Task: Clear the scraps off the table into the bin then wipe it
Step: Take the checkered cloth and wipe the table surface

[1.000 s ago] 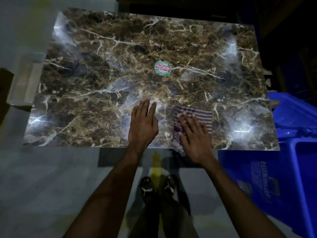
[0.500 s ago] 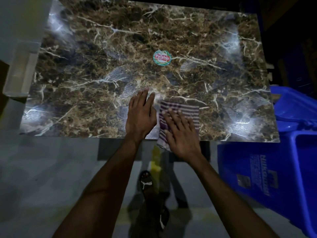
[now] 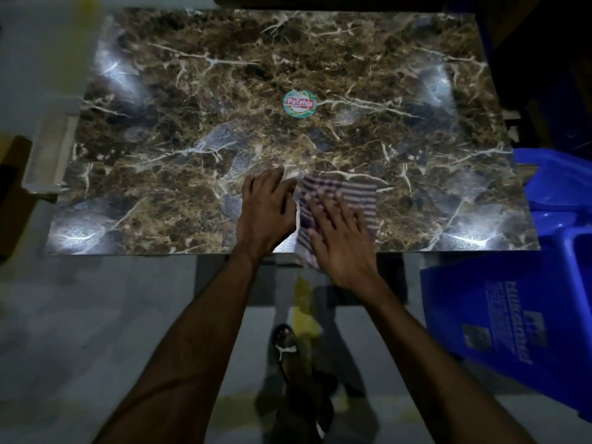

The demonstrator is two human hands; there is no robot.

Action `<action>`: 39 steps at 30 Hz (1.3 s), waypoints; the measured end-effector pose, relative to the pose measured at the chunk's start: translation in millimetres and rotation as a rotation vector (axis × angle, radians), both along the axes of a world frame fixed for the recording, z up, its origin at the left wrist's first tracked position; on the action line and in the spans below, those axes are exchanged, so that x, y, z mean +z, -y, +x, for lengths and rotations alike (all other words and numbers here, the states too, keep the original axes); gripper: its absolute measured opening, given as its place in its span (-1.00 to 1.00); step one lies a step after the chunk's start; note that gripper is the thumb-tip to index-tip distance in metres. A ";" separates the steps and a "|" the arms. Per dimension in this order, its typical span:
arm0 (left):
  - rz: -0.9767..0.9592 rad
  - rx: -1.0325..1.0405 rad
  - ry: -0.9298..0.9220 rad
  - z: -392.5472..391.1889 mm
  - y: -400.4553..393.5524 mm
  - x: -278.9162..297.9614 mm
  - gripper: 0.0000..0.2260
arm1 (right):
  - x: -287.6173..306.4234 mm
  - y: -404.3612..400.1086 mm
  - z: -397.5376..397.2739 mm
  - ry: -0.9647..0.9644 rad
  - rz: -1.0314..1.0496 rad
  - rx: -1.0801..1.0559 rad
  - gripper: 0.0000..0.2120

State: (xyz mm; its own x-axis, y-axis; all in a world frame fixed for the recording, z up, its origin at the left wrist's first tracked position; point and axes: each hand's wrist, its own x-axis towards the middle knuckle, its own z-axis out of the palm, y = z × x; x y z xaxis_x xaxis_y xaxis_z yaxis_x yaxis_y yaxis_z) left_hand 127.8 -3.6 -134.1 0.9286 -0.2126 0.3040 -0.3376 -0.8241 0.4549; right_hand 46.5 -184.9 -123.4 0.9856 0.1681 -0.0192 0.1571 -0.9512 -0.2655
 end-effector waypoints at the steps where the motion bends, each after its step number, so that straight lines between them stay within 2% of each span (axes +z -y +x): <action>1: -0.006 -0.011 0.007 0.2 -0.3 -0.3 -0.72 | 0.4 7.6 -11.8 -0.009 -0.001 0.002 -0.44; 5: -0.008 -0.026 0.008 -0.3 -0.4 -1.2 -0.73 | 3.4 47.1 -22.4 -0.053 0.006 -0.178 -0.42; 10: -0.011 -0.020 0.004 -0.2 -0.5 0.7 -0.73 | -1.8 35.6 37.9 -0.044 0.016 -0.351 -0.37; 13: -0.015 -0.023 0.006 -0.6 -0.1 -1.5 -0.74 | -4.6 12.0 39.8 -0.005 0.003 -0.273 -0.40; 16: -0.021 -0.032 -0.003 -0.8 -0.5 -1.8 -0.73 | 1.6 0.6 -7.1 -0.017 -0.005 -0.081 -0.43; 18: -0.003 -0.040 -0.026 0.0 -1.4 -0.8 -0.71 | 5.4 13.7 -31.1 -0.060 -0.008 -0.039 -0.44; 22: 0.039 -0.091 -0.084 -1.0 -1.5 -1.1 -0.64 | 7.3 52.5 -22.1 -0.085 -0.041 -0.171 -0.42; 26: 0.055 -0.088 -0.115 -1.9 2.0 3.6 -0.58 | 3.3 39.4 16.2 -0.078 -0.041 -0.321 -0.40; 28: 0.070 -0.091 -0.123 -0.9 2.0 6.4 -0.57 | 3.2 25.4 15.3 -0.054 -0.059 -0.308 -0.41; 33: 0.108 -0.120 -0.138 0.2 1.6 8.9 -0.55 | 13.6 40.5 -36.8 -0.073 -0.069 -0.064 -0.43; 36: 0.149 -0.117 -0.155 1.1 1.9 10.9 -0.55 | 14.2 73.4 -36.6 -0.144 -0.053 -0.147 -0.42; 39: 0.175 -0.125 -0.164 0.8 1.1 11.1 -0.54 | 8.8 79.1 -8.4 -0.103 -0.056 -0.286 -0.41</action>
State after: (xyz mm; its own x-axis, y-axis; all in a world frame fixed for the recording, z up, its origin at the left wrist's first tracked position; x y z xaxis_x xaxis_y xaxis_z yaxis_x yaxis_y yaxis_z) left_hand 128.5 -4.7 -123.0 0.9258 -0.3645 0.1003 -0.3750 -0.8516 0.3663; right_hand 38.2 -264.0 -114.6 0.9852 -0.1198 -0.1224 -0.1439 -0.9666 -0.2123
